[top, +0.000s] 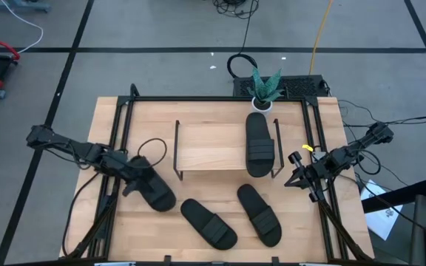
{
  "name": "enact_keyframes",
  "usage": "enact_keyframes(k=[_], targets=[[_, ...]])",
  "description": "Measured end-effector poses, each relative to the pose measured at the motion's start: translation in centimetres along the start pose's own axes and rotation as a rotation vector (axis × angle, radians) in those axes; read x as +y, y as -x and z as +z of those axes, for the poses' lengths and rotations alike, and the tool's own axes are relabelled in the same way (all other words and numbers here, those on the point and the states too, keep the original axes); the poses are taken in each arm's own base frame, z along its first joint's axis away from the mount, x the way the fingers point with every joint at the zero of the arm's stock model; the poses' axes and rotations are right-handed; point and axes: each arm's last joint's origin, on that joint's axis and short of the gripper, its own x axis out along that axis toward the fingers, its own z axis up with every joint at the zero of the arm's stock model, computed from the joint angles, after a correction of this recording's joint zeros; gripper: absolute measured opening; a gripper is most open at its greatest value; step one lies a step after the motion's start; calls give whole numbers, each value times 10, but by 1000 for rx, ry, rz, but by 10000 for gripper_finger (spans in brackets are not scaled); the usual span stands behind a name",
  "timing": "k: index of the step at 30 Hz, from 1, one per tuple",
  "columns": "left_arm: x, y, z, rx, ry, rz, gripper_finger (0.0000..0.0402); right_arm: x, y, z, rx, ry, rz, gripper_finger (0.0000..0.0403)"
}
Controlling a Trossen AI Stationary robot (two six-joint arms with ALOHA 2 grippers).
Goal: Pick and place slides into the shelf
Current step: Put the black slipper on the shelf
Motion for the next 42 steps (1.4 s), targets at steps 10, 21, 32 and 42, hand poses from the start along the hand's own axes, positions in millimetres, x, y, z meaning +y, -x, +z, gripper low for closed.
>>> enact_keyframes(k=[10,21,32,42], targets=[[-22,4,15,-128,-214,-252,4,0,0,0,0,0,0,0],[-60,23,45,-260,-498,-277,3,0,0,0,-4,15,-3,0],[-126,47,127,-159,-804,29,4,0,0,1,-11,27,-6,0],[-142,37,221,-35,-798,-45,5,0,0,1,-11,40,-6,0]])
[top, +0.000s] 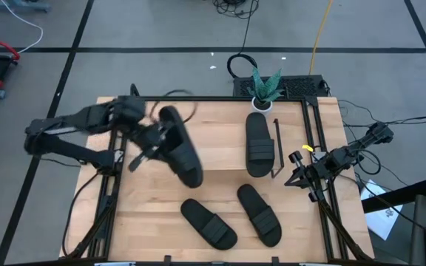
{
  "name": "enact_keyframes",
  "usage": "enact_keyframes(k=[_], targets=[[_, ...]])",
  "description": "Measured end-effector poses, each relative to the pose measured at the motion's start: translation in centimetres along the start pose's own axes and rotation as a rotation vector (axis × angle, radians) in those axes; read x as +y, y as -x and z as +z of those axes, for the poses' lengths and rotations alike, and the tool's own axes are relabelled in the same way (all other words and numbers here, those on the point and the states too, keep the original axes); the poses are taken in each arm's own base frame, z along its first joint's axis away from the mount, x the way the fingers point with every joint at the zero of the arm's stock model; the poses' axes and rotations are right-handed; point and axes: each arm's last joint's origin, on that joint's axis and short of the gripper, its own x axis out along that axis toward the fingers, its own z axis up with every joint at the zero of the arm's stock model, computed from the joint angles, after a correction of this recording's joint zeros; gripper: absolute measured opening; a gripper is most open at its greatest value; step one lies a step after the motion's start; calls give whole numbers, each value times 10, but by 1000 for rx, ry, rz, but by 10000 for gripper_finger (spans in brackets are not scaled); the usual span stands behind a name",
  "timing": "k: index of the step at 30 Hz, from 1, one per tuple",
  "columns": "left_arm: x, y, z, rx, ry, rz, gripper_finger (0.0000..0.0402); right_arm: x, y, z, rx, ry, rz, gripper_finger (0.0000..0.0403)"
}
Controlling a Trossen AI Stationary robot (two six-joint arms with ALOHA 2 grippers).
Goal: Pick and place slides into the shelf
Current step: Put the black slipper on the shelf
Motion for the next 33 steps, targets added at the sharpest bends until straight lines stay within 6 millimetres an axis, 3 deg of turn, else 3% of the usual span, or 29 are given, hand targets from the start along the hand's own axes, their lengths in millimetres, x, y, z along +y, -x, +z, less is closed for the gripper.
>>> enact_keyframes(k=[6,14,23,33], targets=[[58,-21,16,77,187,-108,5,0,0,0,0,0,0,0],[110,-57,7,210,354,-244,5,0,0,0,1,0,1,0],[145,-85,13,359,329,-255,5,0,0,0,1,19,1,0],[176,-111,15,395,279,-237,5,0,0,0,1,21,1,0]])
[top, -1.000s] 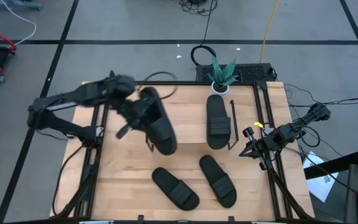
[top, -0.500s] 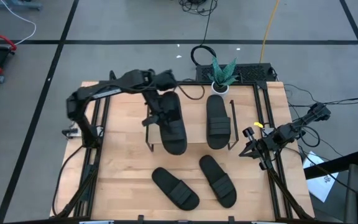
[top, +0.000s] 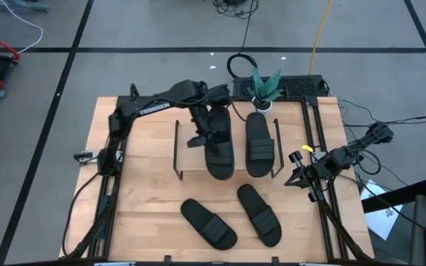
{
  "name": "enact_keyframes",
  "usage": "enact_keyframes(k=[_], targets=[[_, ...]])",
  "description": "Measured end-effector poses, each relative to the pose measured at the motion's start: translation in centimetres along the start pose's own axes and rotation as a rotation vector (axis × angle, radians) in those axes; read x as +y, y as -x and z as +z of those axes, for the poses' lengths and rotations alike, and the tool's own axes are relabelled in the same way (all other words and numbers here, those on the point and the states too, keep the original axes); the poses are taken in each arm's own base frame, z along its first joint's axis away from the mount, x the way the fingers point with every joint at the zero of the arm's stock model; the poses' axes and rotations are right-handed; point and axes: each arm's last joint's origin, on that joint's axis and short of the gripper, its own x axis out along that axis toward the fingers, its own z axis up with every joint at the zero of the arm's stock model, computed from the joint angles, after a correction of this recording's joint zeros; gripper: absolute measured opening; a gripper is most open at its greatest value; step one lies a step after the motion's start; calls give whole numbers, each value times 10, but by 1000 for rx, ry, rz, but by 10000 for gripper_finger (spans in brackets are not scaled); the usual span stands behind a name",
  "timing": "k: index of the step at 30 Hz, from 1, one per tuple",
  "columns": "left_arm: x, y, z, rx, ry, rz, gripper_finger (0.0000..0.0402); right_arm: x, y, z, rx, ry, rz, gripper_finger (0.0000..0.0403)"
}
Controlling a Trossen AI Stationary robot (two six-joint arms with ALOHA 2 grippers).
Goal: Pick and place slides into the shelf
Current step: Put the black slipper on the shelf
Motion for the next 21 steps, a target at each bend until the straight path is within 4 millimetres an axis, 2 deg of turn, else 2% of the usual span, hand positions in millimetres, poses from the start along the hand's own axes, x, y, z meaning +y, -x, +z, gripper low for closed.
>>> enact_keyframes(k=[5,9,21], targets=[[21,-8,-3,23,32,10,5,0,0,0,0,2,-1,0],[32,-5,-6,14,55,16,5,0,0,0,0,2,0,0],[37,-2,-6,9,20,50,5,0,0,0,0,2,0,0]])
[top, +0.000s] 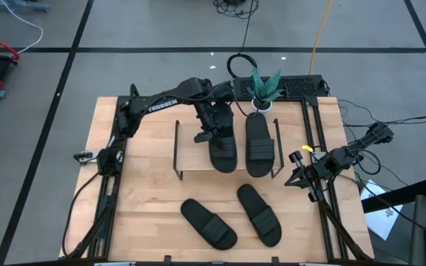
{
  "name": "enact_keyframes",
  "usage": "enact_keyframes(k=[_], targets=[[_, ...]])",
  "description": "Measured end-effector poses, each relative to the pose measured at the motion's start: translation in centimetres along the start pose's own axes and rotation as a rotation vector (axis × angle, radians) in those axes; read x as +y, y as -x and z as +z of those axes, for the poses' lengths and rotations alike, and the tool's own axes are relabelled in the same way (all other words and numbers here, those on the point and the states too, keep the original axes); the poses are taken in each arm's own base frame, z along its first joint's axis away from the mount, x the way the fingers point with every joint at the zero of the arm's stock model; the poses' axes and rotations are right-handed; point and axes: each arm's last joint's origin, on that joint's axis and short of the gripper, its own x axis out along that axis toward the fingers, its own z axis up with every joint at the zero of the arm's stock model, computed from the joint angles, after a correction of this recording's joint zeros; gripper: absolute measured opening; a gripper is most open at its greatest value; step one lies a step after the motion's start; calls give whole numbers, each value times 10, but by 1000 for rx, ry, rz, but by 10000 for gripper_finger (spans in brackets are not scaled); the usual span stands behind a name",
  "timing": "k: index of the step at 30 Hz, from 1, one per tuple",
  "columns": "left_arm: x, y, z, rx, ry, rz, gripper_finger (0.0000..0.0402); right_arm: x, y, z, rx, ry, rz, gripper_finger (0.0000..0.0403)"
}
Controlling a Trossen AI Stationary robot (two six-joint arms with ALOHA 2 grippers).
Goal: Pick and place slides into the shelf
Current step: Put the black slipper on the shelf
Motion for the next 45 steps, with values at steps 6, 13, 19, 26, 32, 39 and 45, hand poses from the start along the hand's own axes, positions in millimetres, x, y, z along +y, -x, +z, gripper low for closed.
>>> enact_keyframes(k=[6,13,19,26,32,39,45], targets=[[-2,-8,6,44,-34,121,14,0,0,0,0,0,0,0],[-2,-10,8,50,-61,156,73,0,0,0,0,0,0,0],[-2,-13,11,64,-64,210,143,0,0,0,0,-3,0,0],[-5,-19,13,102,-69,283,222,0,0,0,1,-3,0,0],[-5,-22,17,81,-60,306,270,0,0,0,1,-4,0,0],[-5,-22,18,76,-68,313,291,0,0,0,2,-4,0,0],[-10,-19,23,52,-104,354,292,0,0,-1,8,-3,1,0]])
